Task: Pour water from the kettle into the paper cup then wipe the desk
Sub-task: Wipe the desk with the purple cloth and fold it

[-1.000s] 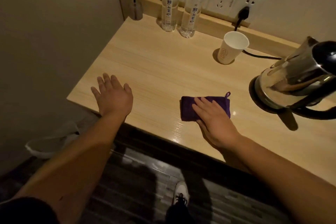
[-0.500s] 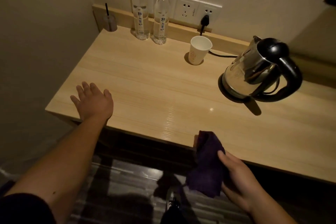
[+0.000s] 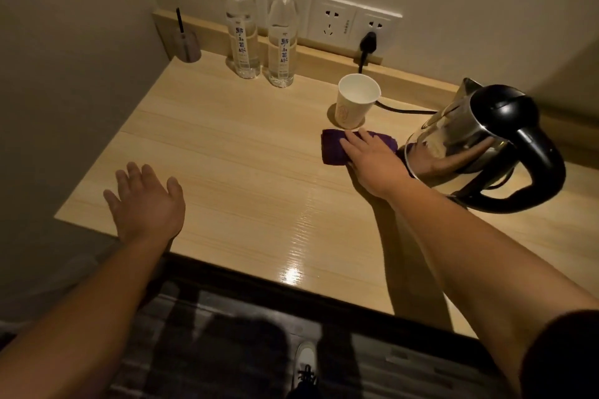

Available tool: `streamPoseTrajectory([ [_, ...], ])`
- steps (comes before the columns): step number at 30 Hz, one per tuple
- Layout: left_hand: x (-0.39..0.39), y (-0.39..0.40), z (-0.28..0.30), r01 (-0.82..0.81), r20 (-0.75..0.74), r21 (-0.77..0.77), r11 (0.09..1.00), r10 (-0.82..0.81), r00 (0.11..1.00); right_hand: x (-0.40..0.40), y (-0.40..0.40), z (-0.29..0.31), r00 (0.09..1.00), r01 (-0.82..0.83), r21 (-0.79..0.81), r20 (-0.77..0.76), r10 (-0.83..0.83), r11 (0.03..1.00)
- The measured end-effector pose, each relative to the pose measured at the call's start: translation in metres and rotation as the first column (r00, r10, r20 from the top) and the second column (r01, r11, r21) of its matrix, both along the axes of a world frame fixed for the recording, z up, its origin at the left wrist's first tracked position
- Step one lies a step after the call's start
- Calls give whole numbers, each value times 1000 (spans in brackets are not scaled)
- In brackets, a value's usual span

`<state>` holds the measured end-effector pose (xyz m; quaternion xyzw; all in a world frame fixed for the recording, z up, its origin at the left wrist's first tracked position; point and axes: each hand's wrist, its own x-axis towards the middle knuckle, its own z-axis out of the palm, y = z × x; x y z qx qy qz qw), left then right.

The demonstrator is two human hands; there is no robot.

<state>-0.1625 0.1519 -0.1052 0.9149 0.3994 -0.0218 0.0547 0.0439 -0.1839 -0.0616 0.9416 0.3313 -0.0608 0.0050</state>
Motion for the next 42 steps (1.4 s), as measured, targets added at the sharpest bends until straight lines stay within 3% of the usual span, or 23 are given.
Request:
streamPoseTrajectory([
  [8, 0, 0, -2, 8, 18, 1, 1000, -8, 1000, -11, -14, -18, 999, -8, 58, -37, 10, 998],
  [12, -1, 0, -2, 8, 21, -9, 1000, -8, 1000, -72, -45, -17, 996, 13, 144, -84, -1, 990],
  [20, -3, 0, 2, 35, 14, -70, 997, -34, 999, -234, -105, -16, 989, 48, 162, -148, -23, 986],
  [25, -6, 7, 8, 71, -4, -134, 988, -72, 997, -263, -110, -11, 983, 94, 178, -174, -62, 980],
  [27, -8, 16, 14, 94, 12, -193, 977, -93, 996, -265, -109, 1, 963, 141, 216, -255, -84, 966],
  [31, -18, 26, 30, 212, 112, -285, 935, -187, 976, -268, -104, 38, 822, 294, 252, -559, -110, 922],
  [34, -36, 12, 45, 318, 162, -287, 903, -281, 946, -269, -95, 72, 569, 459, 185, -813, -127, 869],
  [37, -50, -15, 75, 434, 221, -389, 813, -375, 900, -269, -80, 98, 342, 563, 110, -933, -110, 819],
  [39, -58, -37, 107, 519, 280, -463, 718, -438, 855, -270, -64, 112, 294, 577, 109, -952, -81, 810],
  [42, -76, -67, 156, 653, 345, -548, 522, -571, 745, -271, -34, 133, 338, 536, 144, -940, -55, 832],
])
